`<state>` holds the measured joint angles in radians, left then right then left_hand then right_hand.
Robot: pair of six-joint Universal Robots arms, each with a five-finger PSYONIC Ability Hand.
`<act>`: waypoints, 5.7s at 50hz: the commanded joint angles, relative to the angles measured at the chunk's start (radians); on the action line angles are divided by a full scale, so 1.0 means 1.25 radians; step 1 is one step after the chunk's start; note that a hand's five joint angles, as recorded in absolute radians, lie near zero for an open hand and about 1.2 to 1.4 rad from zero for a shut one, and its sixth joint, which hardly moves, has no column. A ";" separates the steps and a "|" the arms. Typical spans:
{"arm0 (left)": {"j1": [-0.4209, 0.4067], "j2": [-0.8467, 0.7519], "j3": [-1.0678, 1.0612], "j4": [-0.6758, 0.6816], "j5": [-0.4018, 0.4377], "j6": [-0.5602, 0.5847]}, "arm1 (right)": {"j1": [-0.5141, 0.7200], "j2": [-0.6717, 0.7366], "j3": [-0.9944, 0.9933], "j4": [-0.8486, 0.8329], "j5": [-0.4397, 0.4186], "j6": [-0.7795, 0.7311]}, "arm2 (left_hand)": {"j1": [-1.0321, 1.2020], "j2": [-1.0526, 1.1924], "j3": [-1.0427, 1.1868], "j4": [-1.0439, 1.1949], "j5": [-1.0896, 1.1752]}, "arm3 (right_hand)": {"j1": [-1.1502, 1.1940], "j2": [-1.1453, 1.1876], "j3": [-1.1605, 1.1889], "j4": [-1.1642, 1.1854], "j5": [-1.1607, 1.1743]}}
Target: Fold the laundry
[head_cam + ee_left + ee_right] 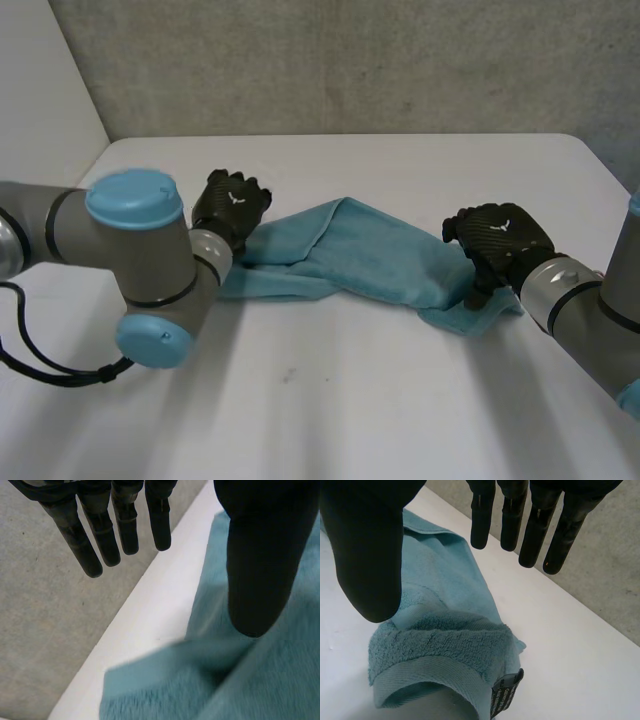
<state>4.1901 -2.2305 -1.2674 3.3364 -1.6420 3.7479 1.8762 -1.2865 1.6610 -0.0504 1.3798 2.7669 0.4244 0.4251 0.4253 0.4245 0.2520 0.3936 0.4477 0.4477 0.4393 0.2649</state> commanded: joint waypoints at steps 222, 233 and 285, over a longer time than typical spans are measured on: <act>0.113 0.202 -0.273 0.112 -0.151 -0.349 | -0.074 -0.073 -0.154 0.099 -0.100 0.168 | 0.777 0.777 0.777 0.777 0.776 | 0.802 0.759 0.759 0.766 0.765; 0.166 0.320 -0.385 0.025 0.001 -0.231 | -0.073 0.101 -0.159 0.272 -0.088 -0.088 | 0.777 0.777 0.777 0.777 0.776 | 0.802 0.759 0.759 0.766 0.765; 0.217 0.176 -0.274 0.249 0.126 -0.111 | 0.040 0.171 -0.161 -0.138 0.006 -0.135 | 0.777 0.777 0.777 0.777 0.776 | 0.802 0.759 0.759 0.766 0.765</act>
<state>4.4636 -1.9790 -1.4890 3.6512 -1.4860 3.6038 1.9274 -1.1720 1.3876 -0.2335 1.4046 2.5958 1.1829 1.2164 1.2137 1.2168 1.0328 0.9747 1.1746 1.1850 1.1875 0.9962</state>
